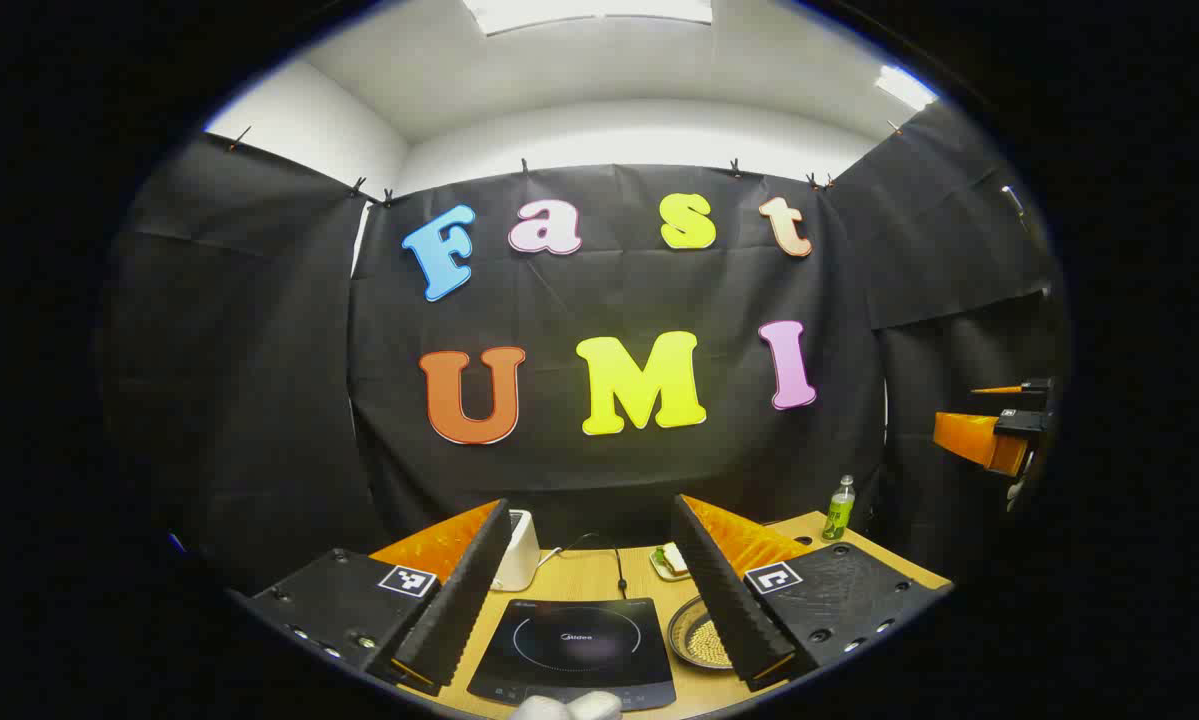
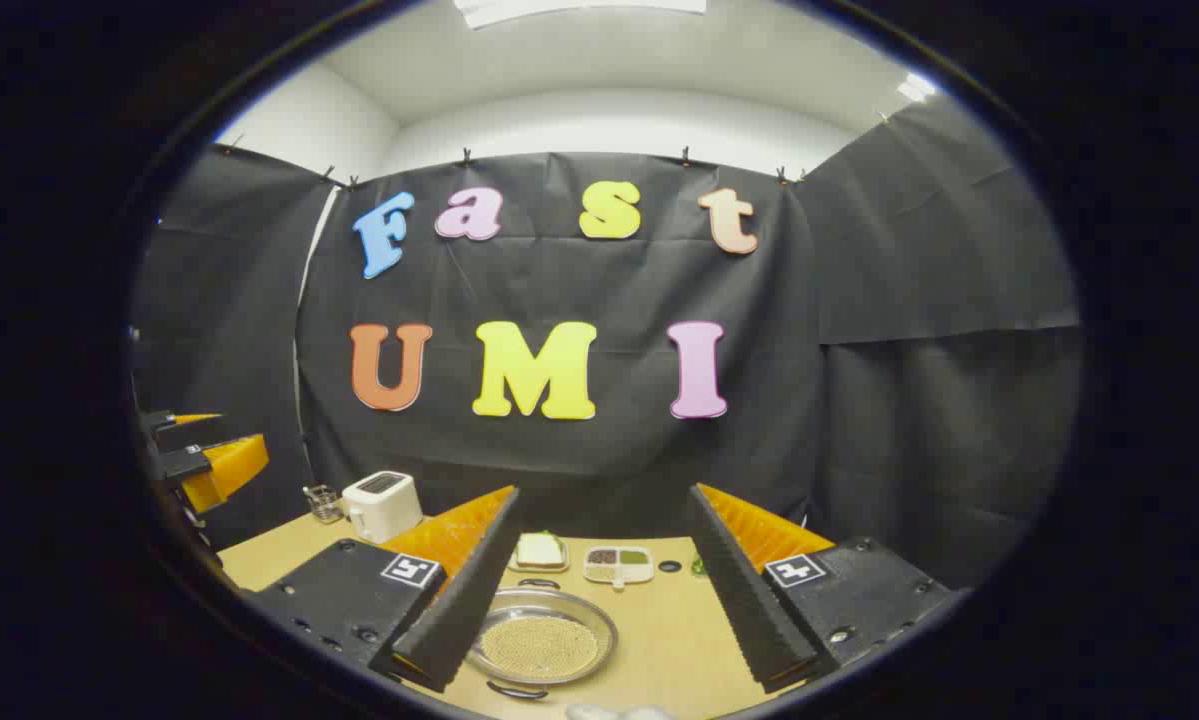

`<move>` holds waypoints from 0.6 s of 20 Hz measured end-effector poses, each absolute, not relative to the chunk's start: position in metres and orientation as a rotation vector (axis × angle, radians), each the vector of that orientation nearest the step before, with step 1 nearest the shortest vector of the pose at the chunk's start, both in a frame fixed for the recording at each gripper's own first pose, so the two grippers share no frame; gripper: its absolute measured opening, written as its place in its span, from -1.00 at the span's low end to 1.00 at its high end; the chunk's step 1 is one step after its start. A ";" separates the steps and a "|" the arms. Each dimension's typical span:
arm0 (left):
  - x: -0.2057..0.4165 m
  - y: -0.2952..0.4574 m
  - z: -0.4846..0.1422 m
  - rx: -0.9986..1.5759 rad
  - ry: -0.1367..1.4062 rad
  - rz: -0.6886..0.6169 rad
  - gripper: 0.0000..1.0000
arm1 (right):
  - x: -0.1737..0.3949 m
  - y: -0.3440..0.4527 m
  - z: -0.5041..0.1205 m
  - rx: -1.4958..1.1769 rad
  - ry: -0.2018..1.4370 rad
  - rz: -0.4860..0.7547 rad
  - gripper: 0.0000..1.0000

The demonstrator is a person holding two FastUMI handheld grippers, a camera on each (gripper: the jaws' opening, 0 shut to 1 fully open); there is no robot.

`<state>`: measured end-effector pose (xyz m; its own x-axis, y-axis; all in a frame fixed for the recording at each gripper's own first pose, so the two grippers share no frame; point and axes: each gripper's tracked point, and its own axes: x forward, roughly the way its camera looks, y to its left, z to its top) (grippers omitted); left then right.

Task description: First push the handle of the pot to place it horizontally, then grasp the pot with both hands and set it on the induction cooktop.

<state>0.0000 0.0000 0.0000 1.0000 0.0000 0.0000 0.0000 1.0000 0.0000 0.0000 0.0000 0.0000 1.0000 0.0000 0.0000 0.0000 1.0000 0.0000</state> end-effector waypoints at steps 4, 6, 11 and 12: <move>-0.001 0.003 0.000 0.005 -0.003 -0.002 0.92 | 0.000 0.000 -0.001 0.003 0.004 -0.008 1.00; -0.001 0.003 0.002 0.002 -0.007 -0.003 0.92 | 0.000 0.002 -0.001 0.003 0.004 -0.003 1.00; -0.002 0.007 0.000 0.007 -0.010 0.001 0.92 | 0.000 0.003 0.000 -0.008 0.007 -0.007 1.00; -0.002 0.007 -0.001 0.009 -0.009 0.003 0.92 | 0.001 0.003 -0.002 -0.009 0.008 -0.006 1.00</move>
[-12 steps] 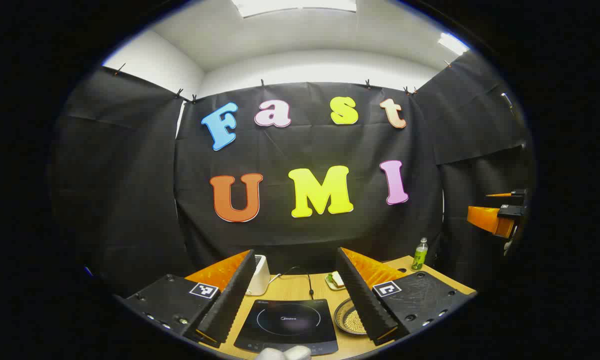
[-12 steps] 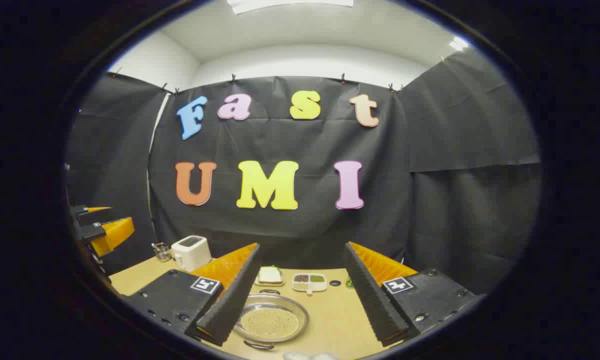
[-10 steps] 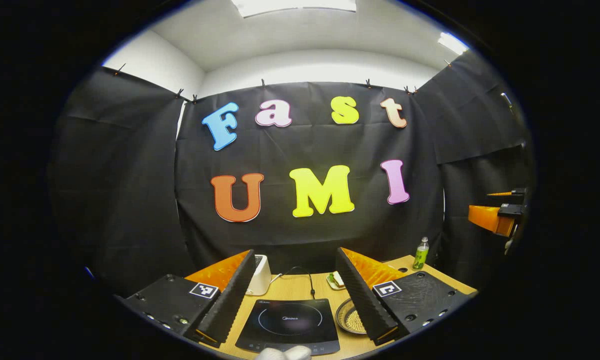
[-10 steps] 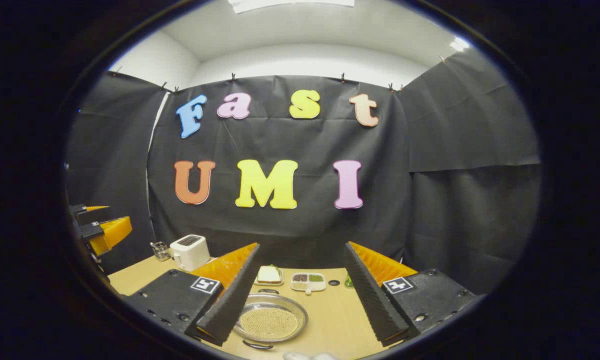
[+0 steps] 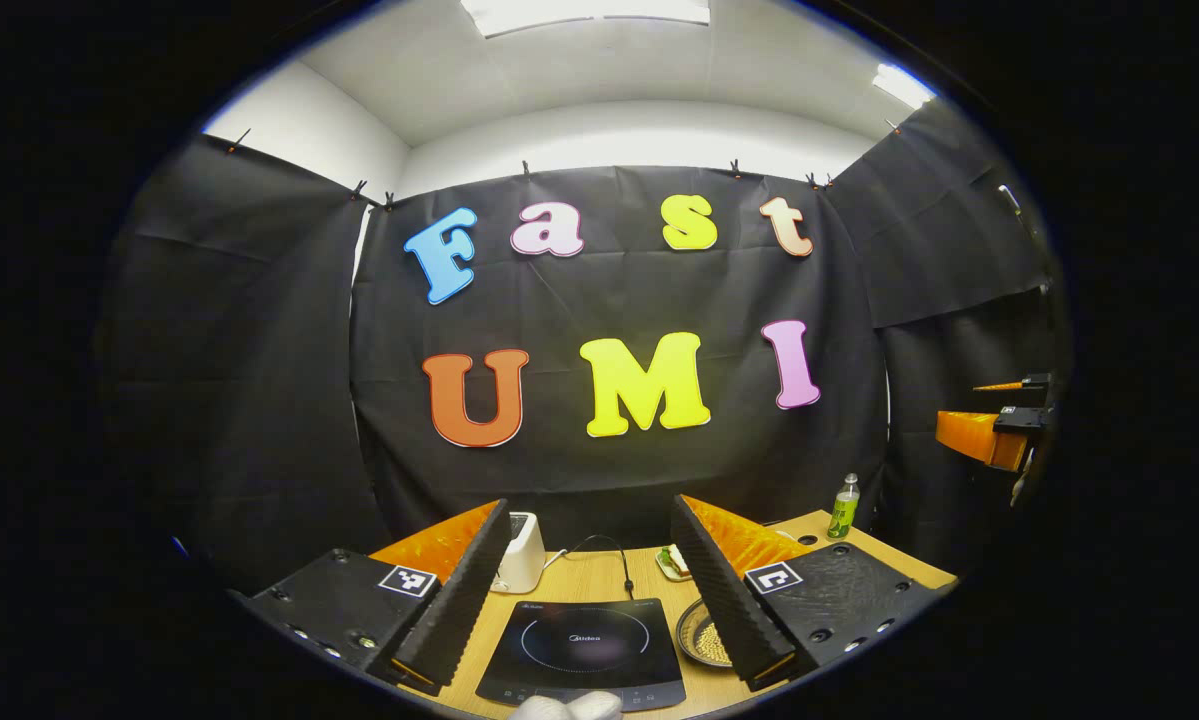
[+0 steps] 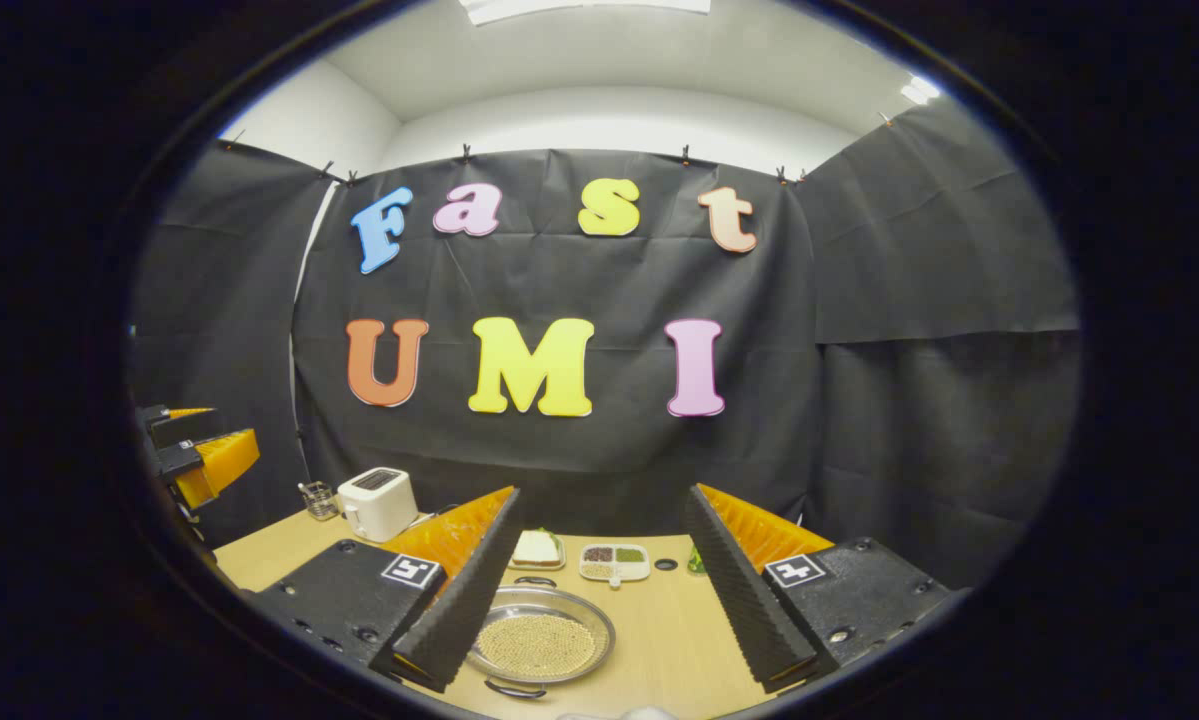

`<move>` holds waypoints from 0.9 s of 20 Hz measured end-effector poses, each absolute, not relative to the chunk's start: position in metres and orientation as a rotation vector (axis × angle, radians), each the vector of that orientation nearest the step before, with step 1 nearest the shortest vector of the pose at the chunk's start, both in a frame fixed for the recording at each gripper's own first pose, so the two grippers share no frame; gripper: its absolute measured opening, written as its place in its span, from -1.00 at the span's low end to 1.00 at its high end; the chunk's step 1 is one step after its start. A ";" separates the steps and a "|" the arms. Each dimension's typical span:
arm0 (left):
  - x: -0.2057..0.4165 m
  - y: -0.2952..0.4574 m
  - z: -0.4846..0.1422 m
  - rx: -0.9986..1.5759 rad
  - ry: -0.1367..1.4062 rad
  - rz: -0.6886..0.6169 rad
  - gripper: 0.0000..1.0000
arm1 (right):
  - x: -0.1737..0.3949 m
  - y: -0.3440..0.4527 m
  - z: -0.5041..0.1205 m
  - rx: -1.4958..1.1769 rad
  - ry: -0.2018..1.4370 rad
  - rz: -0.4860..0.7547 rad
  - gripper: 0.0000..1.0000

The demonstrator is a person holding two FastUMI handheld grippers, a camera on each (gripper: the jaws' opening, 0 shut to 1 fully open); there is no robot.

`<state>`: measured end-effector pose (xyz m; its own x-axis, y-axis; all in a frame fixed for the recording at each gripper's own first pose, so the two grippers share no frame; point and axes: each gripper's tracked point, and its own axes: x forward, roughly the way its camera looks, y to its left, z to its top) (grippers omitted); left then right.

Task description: First push the handle of the pot to place it horizontally, then grasp the pot with both hands and set it on the induction cooktop.

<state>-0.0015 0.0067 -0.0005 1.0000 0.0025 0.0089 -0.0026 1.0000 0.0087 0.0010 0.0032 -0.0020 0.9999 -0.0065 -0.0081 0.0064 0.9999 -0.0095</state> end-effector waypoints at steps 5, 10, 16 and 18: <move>-0.001 0.008 -0.004 0.007 -0.007 -0.001 0.92 | 0.003 0.013 -0.002 -0.018 0.018 0.029 0.70; 0.000 0.009 -0.007 0.015 -0.004 -0.003 0.92 | 0.006 0.035 -0.025 0.013 0.107 0.153 -0.60; 0.002 0.011 -0.016 0.016 0.009 0.005 1.00 | 0.013 0.049 -0.068 -0.014 0.241 0.202 -0.99; 0.001 0.013 -0.020 0.006 0.013 0.011 0.92 | 0.015 0.059 -0.090 0.012 0.303 0.226 -0.93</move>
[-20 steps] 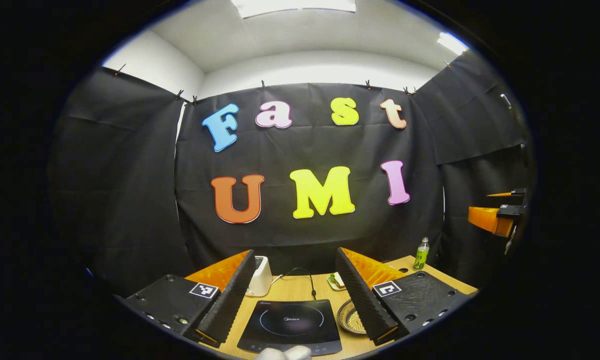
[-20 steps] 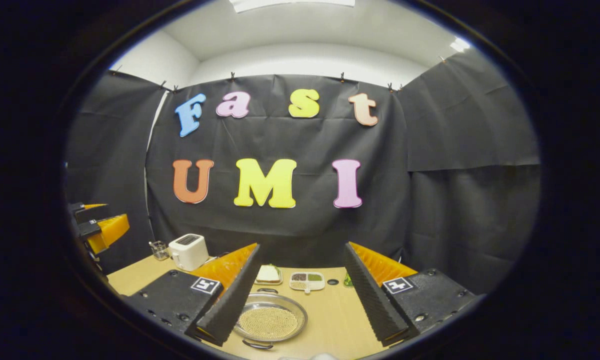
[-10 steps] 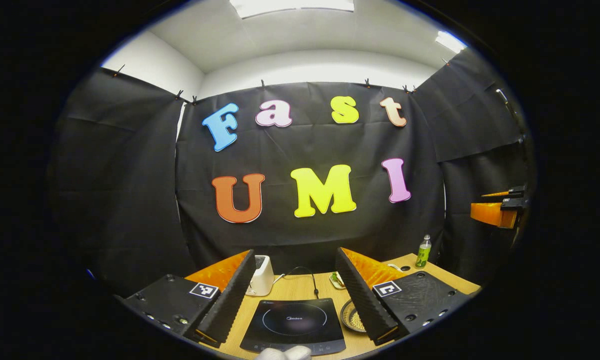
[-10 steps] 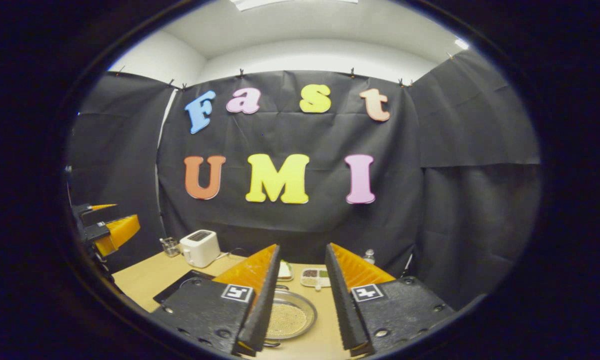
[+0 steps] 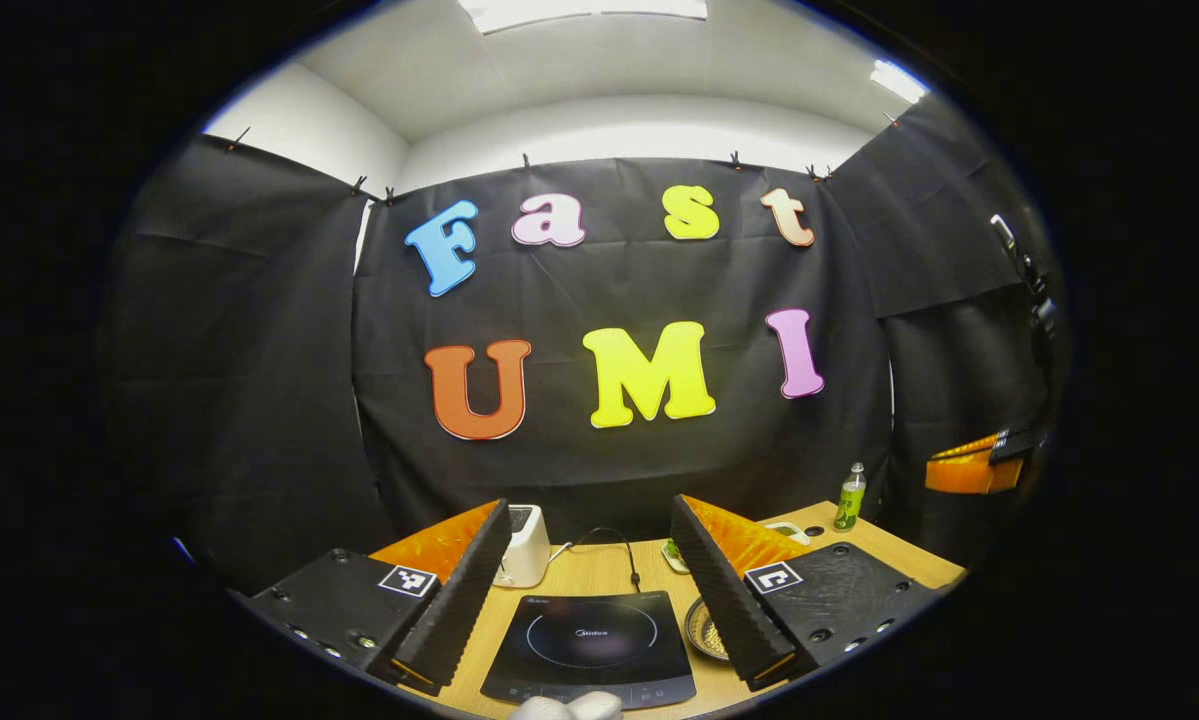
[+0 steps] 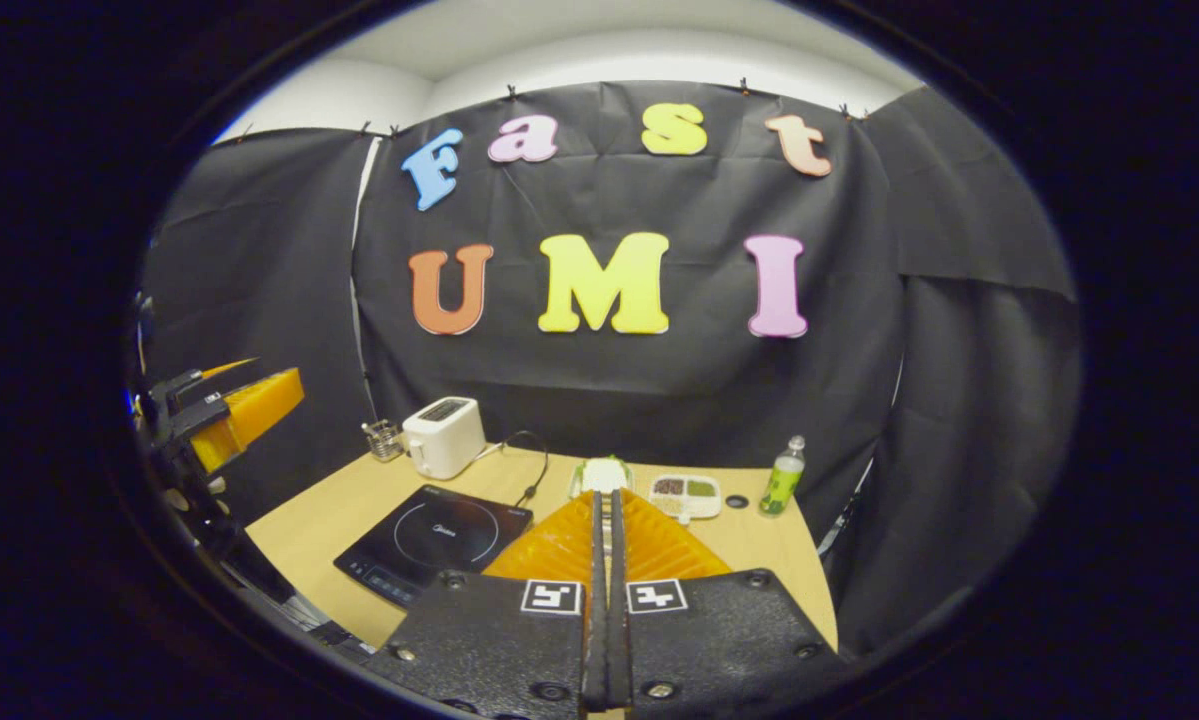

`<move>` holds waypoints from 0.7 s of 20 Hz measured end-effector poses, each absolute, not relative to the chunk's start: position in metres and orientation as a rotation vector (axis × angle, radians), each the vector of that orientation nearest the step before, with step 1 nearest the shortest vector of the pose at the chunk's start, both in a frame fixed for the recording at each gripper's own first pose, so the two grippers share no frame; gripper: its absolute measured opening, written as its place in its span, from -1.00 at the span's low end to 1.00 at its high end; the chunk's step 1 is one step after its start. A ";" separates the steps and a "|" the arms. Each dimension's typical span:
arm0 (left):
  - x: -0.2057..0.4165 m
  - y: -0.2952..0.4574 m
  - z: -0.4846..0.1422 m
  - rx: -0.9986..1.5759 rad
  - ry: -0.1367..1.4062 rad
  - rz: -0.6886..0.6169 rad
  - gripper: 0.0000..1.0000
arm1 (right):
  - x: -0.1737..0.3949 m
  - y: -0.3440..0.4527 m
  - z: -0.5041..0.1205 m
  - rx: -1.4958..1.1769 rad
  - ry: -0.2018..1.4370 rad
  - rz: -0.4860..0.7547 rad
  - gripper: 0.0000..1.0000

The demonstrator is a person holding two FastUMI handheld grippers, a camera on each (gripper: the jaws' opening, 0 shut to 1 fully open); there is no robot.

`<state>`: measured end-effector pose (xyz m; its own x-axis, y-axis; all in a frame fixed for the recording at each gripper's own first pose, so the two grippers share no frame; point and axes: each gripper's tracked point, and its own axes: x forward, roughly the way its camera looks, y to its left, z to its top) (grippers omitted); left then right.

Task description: First push the handle of the pot to place it horizontally, then grasp the pot with both hands and set it on the induction cooktop.

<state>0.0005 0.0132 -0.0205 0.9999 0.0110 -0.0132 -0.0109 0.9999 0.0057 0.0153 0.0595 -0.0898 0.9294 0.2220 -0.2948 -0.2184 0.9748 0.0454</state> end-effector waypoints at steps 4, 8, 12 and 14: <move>-0.001 0.020 -0.033 0.003 0.040 0.025 0.92 | 0.017 0.082 -0.143 0.038 0.430 0.288 -0.93; -0.005 0.030 -0.044 0.006 0.063 0.049 0.92 | 0.016 0.099 -0.197 0.007 0.545 0.319 -0.93; -0.009 0.039 -0.055 0.001 0.086 0.072 0.92 | 0.009 0.120 -0.249 -0.012 0.664 0.361 -0.93; -0.010 0.040 -0.058 -0.009 0.095 0.085 0.92 | 0.007 0.128 -0.272 -0.026 0.709 0.376 -0.93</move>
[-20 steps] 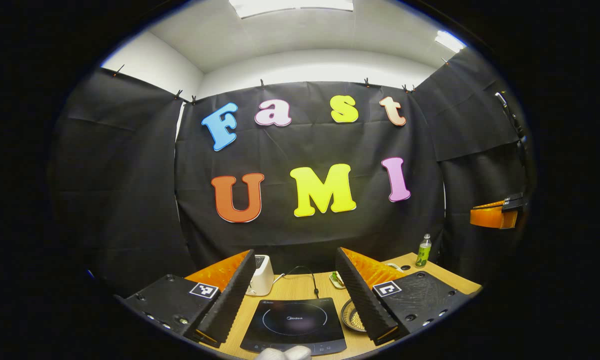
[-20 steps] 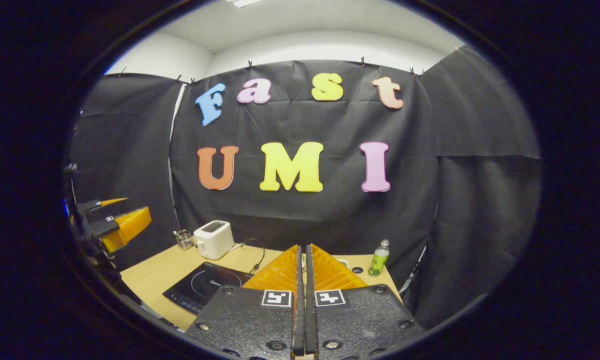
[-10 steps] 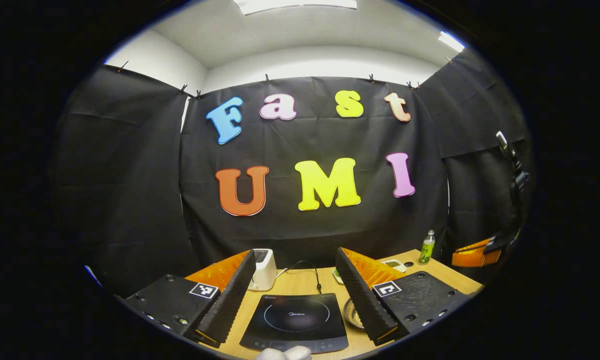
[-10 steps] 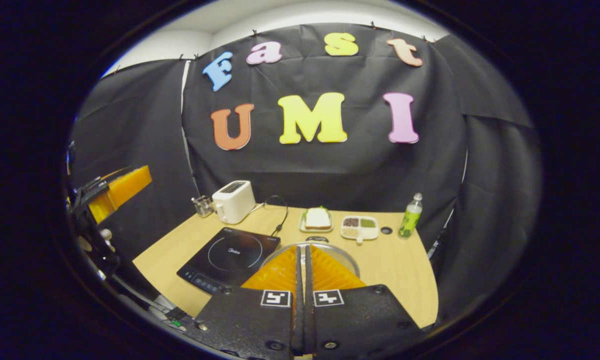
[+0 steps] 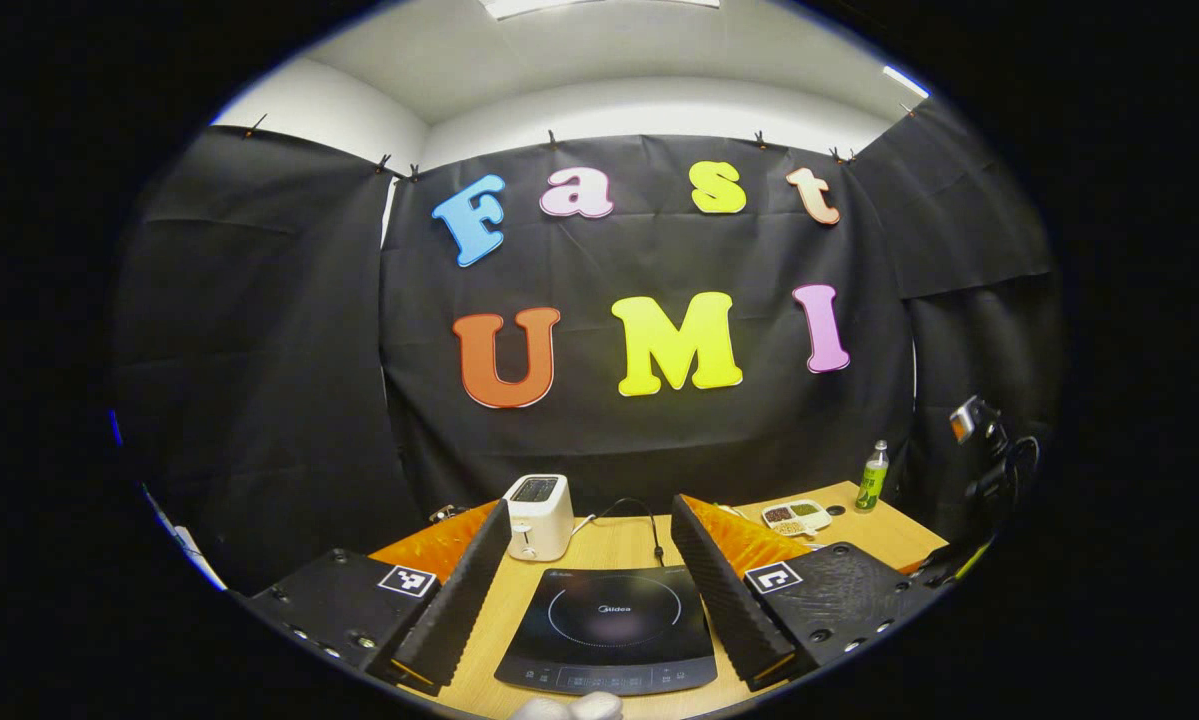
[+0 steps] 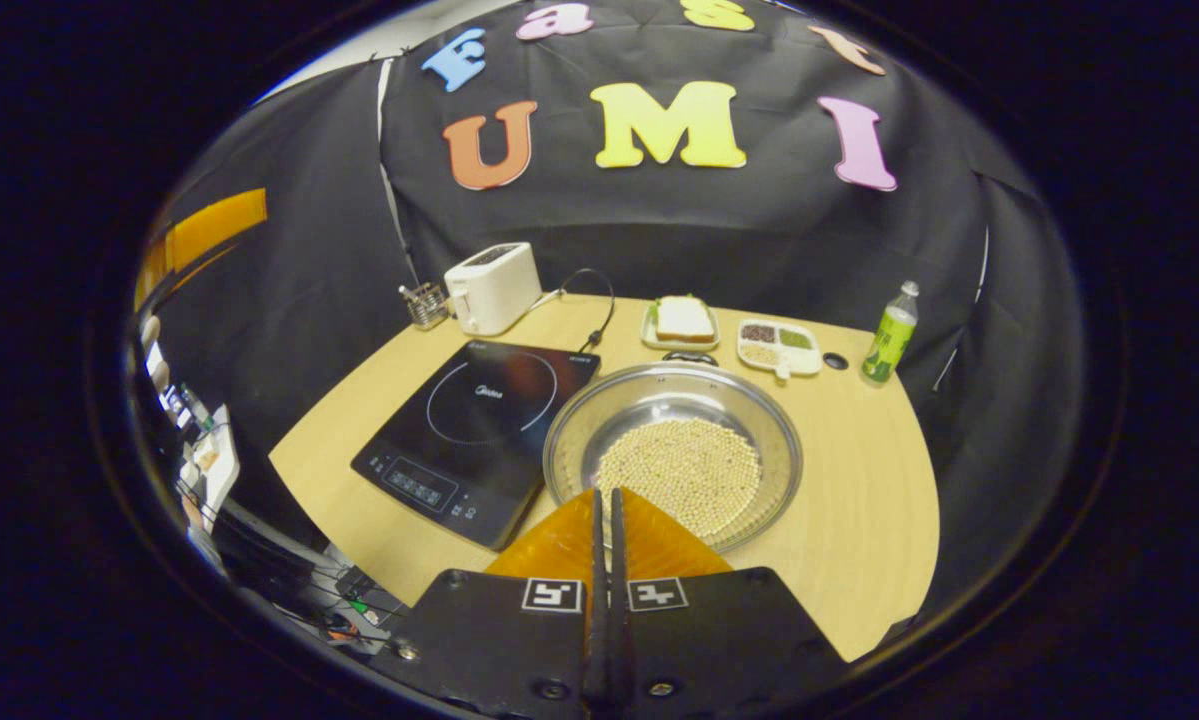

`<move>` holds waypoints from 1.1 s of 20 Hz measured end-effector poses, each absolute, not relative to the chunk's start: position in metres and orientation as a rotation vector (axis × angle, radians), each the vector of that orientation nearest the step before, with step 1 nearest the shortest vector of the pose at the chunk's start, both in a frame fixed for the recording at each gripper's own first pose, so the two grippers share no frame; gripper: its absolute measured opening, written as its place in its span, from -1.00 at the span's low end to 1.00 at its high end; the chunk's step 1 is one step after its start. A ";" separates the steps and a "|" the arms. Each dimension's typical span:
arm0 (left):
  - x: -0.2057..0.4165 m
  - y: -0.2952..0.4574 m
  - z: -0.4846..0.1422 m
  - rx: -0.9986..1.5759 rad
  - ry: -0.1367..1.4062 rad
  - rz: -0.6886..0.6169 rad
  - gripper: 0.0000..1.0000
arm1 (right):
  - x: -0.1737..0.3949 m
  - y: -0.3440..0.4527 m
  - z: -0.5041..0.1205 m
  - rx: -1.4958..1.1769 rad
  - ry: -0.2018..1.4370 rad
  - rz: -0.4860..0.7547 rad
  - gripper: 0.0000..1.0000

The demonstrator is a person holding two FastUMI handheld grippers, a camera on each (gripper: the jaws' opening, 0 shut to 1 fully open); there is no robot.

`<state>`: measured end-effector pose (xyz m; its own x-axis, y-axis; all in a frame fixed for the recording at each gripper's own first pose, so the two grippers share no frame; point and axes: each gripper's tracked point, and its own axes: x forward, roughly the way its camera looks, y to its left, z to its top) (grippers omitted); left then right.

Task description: First push the handle of the pot to place it horizontally, then grasp the pot with both hands and set it on the induction cooktop.

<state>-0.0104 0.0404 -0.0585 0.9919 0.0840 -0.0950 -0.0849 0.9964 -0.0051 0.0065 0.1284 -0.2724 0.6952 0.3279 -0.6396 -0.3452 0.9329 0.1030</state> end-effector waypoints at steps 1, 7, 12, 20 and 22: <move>-0.011 0.041 -0.059 -0.014 0.098 0.091 0.92 | 0.005 0.130 -0.284 -0.031 0.733 0.379 -0.92; -0.016 0.054 -0.065 -0.010 0.112 0.117 0.92 | -0.003 0.147 -0.339 -0.033 0.862 0.401 -0.93; -0.020 0.059 -0.072 -0.015 0.134 0.130 0.92 | -0.006 0.158 -0.365 -0.022 0.924 0.407 -0.93; -0.022 0.057 -0.070 -0.004 0.139 0.130 0.92 | -0.005 0.154 -0.387 -0.004 0.968 0.390 -0.94; -0.023 0.056 -0.069 -0.003 0.138 0.128 0.79 | -0.009 0.151 -0.391 -0.002 0.974 0.380 -0.99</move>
<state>-0.0231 0.0557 -0.0693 0.9824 0.1266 -0.1372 -0.1270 0.9919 0.0061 -0.0091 0.1507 -0.3905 0.5017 0.3138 -0.8061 -0.3158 0.9340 0.1670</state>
